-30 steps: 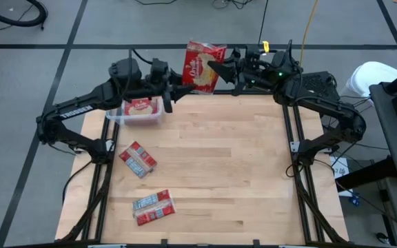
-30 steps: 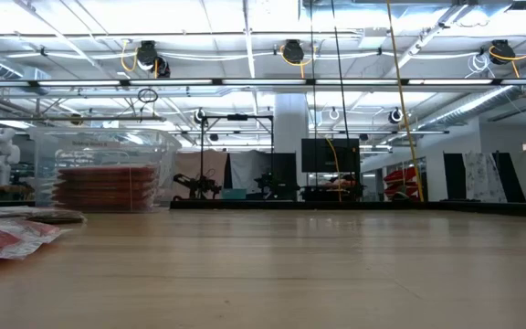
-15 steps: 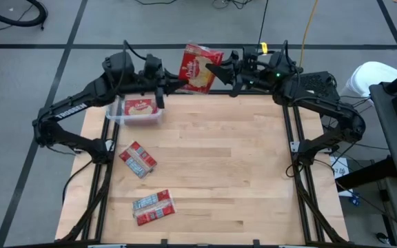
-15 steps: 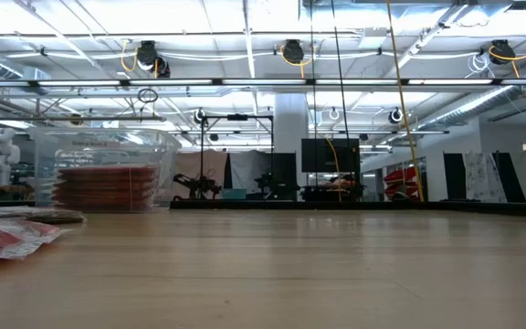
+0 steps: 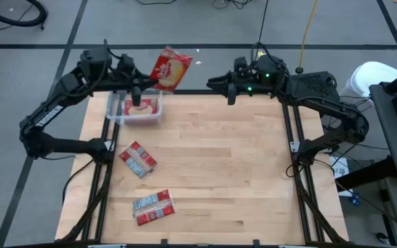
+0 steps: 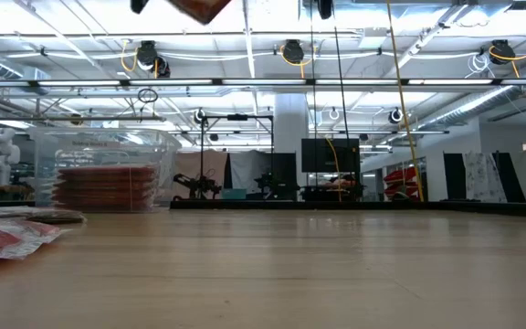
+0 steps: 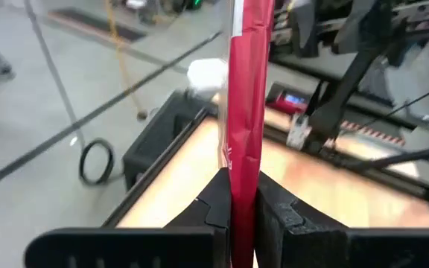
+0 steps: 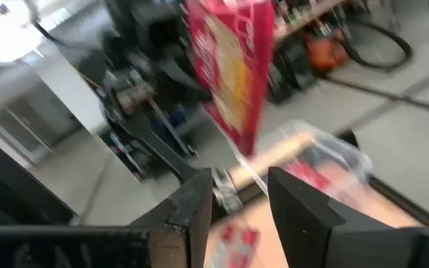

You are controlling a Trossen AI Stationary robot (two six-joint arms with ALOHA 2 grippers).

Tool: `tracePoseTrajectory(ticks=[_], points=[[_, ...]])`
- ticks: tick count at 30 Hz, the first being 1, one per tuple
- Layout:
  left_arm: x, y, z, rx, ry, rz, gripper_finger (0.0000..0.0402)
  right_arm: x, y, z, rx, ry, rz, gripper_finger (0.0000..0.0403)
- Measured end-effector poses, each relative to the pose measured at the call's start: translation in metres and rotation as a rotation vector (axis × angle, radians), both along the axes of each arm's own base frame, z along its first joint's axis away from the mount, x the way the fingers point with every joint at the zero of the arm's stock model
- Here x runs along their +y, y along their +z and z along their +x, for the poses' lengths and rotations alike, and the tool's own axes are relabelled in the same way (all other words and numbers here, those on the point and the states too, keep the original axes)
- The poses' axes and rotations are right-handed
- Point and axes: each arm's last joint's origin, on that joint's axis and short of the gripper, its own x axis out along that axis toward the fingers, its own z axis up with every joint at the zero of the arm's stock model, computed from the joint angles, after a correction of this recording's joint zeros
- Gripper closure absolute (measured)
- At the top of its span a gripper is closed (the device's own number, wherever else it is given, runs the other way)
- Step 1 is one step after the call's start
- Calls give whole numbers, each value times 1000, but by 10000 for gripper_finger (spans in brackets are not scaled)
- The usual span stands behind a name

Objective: Sort popcorn bags into baskets
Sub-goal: Put the popcorn pack into the transparent bin

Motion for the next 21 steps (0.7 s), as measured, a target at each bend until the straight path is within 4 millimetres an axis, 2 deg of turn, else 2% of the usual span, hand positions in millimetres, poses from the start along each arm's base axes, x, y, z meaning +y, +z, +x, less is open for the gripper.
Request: tracePoseTrajectory(ticks=[8, 21], points=[[-2, -16, -20, 189, 54, -64, 375, 3, -17, -7, 192, 8, 29, 277], [1, -35, -39, 497, 174, -20, 368, 7, -29, -18, 359, 26, 34, 277]])
